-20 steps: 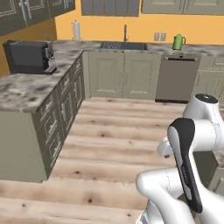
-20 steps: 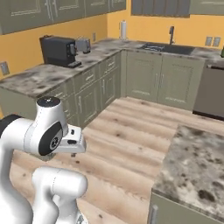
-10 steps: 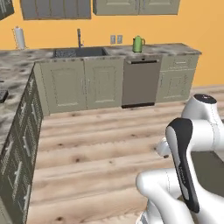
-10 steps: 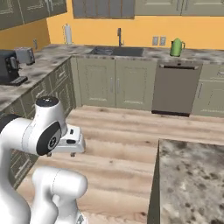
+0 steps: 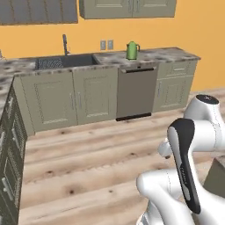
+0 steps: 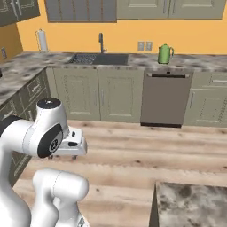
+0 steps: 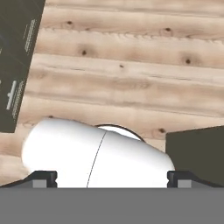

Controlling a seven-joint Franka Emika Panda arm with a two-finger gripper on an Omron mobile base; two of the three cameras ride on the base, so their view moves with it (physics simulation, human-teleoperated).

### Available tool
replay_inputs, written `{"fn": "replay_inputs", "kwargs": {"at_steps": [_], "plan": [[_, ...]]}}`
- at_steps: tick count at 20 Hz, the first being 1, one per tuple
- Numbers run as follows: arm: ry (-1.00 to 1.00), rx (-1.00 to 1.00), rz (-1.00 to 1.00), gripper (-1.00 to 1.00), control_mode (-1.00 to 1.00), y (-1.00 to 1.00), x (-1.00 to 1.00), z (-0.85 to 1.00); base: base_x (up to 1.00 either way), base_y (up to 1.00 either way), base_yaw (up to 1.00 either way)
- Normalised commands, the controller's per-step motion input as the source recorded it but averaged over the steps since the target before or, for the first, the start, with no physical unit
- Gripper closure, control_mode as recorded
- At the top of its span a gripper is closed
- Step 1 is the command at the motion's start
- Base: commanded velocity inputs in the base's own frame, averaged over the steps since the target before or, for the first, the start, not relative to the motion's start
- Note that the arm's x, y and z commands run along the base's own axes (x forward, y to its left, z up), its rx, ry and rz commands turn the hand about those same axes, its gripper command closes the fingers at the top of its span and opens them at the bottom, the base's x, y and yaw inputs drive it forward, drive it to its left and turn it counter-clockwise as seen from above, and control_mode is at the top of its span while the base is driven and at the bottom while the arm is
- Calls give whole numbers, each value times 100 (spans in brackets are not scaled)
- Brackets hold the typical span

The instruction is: Navigate to the dishwasher.

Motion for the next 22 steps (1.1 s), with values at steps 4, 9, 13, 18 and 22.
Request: {"fn": "replay_inputs", "kwargs": {"at_steps": [4, 9, 13, 18, 22], "plan": [[0, 0, 0, -100, 100, 0, 0, 0, 100, 11, -4], [0, 0, 0, -100, 100, 0, 0, 0, 100, -1, -3], [0, 0, 0, -100, 100, 0, 0, 0, 100, -28, 0], [0, 0, 0, -100, 100, 0, 0, 0, 100, -27, 3], [0, 0, 0, -100, 100, 0, 0, 0, 100, -58, 10]]}}
